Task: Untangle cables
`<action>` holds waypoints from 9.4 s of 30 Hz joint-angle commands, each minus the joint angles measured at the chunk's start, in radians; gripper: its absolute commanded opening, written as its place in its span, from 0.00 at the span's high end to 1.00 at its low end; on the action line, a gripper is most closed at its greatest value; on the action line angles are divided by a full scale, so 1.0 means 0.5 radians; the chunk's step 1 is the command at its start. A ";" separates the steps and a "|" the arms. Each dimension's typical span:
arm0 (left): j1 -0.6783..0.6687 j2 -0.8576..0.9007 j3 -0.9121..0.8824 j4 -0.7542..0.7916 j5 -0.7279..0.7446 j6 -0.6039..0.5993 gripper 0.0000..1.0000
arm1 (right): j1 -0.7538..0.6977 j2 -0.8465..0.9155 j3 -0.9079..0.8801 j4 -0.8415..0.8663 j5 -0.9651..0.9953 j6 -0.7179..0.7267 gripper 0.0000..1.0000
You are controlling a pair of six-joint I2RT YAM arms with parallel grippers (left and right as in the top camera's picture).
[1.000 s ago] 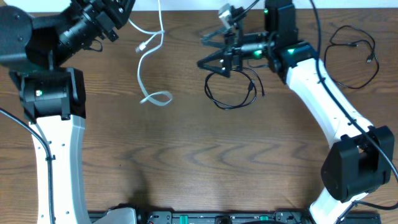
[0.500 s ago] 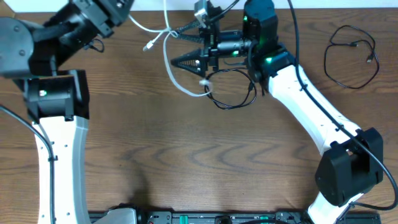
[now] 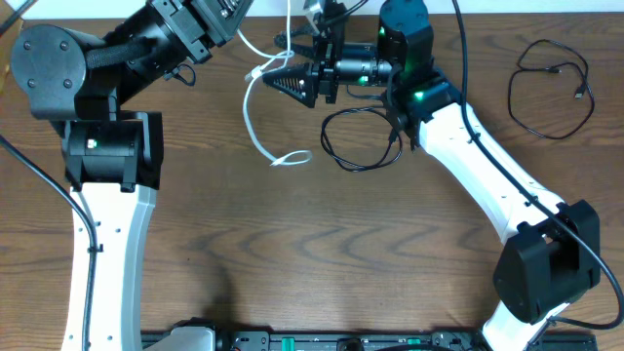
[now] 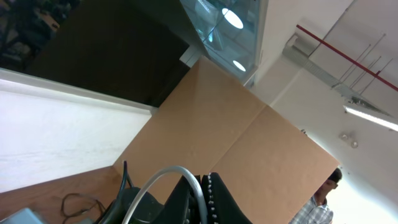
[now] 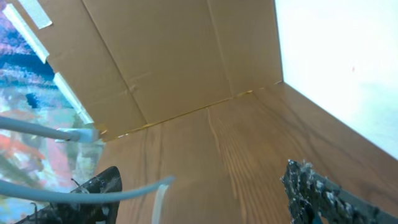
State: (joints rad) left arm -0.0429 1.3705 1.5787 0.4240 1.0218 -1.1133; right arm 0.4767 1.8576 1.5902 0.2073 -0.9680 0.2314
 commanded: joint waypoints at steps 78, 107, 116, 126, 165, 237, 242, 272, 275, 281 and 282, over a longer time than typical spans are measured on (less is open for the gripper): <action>-0.005 0.252 -0.008 -1.475 -0.081 1.091 0.32 | -2.644 -0.204 0.054 -1.987 1.686 0.121 0.27; -0.005 0.260 -0.207 -1.927 -0.828 1.532 0.21 | -1.046 0.231 0.021 -2.052 1.047 -0.139 0.29; -0.005 0.267 -0.207 -2.015 -0.880 1.531 0.21 | -0.778 0.533 0.021 -2.061 0.963 -0.137 0.64; -0.005 0.267 -0.207 -2.030 -0.880 1.531 0.21 | -0.684 0.656 0.021 -2.064 0.868 -0.288 0.65; -0.005 0.291 -0.207 -2.087 -0.880 1.531 0.21 | -0.748 0.275 0.489 -2.250 0.562 -0.240 0.99; -0.005 0.386 -0.207 -2.144 -0.880 1.530 0.00 | -1.669 -0.257 0.755 -2.611 0.891 -0.462 0.01; -0.005 0.386 -0.207 -2.144 -0.880 1.530 0.00 | -1.482 -0.507 0.755 -2.895 0.916 -0.498 0.01; -0.005 0.386 -0.207 -2.144 -0.880 1.530 0.00 | -0.938 -1.495 -0.642 -2.026 1.192 -0.786 0.01; -0.005 0.386 -0.207 -2.144 -0.880 1.530 0.00 | -0.938 -1.839 -1.144 -1.556 1.205 -0.786 0.01; -0.005 0.386 -0.207 -2.144 -0.880 1.530 0.00 | -0.937 -2.570 -2.030 -0.914 1.241 -0.786 0.01; -0.005 0.386 -0.207 -2.144 -0.880 1.530 0.01 | -0.937 -2.739 -2.210 -0.789 1.252 -0.786 0.01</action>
State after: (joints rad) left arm -0.0433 1.5570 1.4792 -0.6476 0.5915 -0.3614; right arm 0.0006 0.6052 0.6067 -0.2470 -0.3630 -0.1589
